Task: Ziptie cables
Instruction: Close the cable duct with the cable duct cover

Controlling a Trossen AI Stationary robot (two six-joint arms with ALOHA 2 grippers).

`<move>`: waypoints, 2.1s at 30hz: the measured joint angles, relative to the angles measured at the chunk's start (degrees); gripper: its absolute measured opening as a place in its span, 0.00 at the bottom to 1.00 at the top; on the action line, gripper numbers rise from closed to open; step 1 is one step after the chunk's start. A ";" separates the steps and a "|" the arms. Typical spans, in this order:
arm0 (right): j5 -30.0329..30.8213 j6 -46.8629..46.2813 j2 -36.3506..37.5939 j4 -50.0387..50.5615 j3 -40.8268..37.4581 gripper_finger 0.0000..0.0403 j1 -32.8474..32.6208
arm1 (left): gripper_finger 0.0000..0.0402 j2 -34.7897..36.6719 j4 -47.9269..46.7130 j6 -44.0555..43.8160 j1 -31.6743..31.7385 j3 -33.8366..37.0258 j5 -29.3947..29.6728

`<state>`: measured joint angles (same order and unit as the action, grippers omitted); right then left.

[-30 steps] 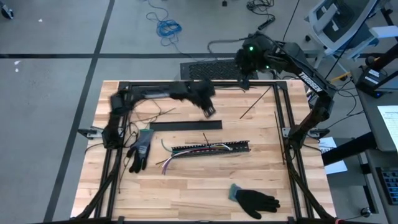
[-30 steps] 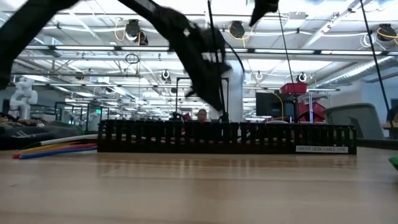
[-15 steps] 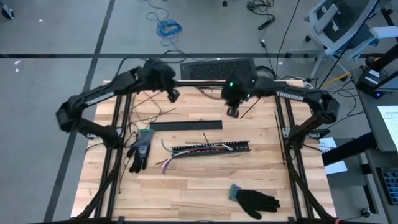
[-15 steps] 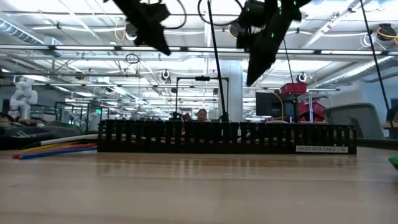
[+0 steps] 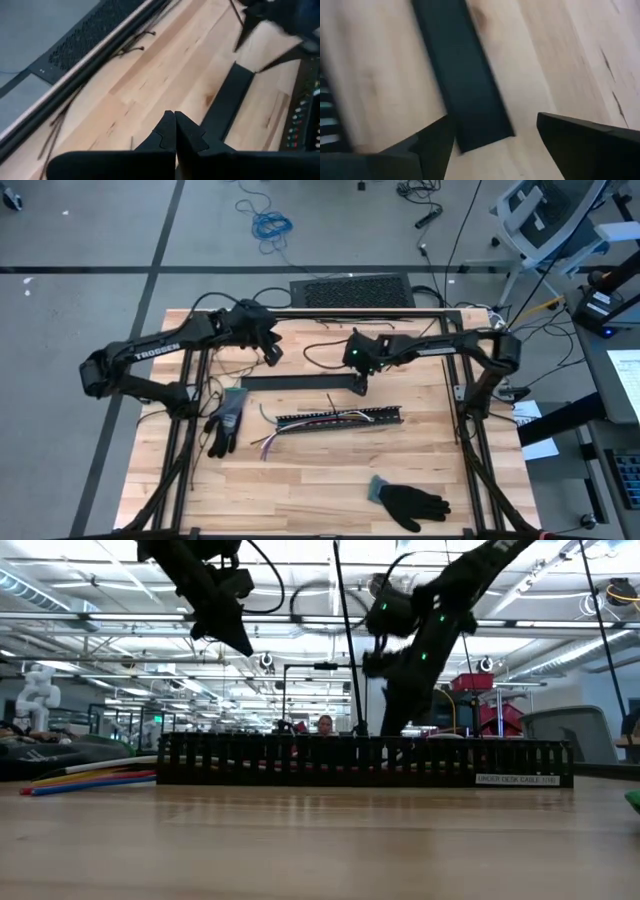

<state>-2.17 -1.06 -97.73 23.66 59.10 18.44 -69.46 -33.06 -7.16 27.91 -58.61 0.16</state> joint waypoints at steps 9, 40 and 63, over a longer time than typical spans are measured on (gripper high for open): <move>1.74 0.52 -7.87 -3.87 0.64 0.53 2.01 | 0.00 -0.16 0.66 -0.04 -0.73 0.02 0.01; -6.18 9.28 -1.48 23.49 -0.07 0.00 -0.80 | 0.00 0.01 1.82 -1.53 -1.43 0.02 0.25; 5.34 4.59 27.18 34.47 0.36 0.00 -2.62 | 0.08 0.23 10.57 6.14 1.37 -1.44 -9.19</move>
<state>3.17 3.52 -70.55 58.13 59.46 15.81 -69.23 -22.49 -1.02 29.28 -60.05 -9.03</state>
